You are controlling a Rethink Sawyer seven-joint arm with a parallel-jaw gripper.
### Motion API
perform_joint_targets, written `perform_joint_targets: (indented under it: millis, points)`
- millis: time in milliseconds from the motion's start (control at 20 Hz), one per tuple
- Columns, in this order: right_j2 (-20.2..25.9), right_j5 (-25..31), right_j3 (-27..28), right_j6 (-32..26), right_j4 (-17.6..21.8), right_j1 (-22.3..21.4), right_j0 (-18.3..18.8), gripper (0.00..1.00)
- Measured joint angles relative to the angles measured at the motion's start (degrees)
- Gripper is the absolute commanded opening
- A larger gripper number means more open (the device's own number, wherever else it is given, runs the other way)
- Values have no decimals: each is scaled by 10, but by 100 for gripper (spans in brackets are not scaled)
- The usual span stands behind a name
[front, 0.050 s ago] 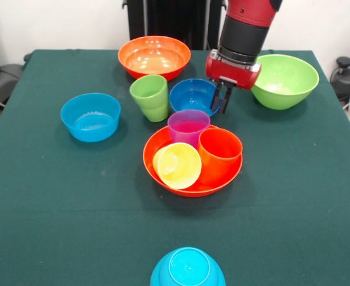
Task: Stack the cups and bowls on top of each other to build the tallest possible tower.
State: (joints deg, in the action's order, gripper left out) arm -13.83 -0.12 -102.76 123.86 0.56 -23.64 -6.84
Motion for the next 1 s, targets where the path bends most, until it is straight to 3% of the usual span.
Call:
perform_joint_targets:
  millis: [550, 1000]
  points:
    - [3, 0, 0, 0, 0, -4, 5, 0]
    - [-5, 0, 0, 0, 0, -23, -15, 0]
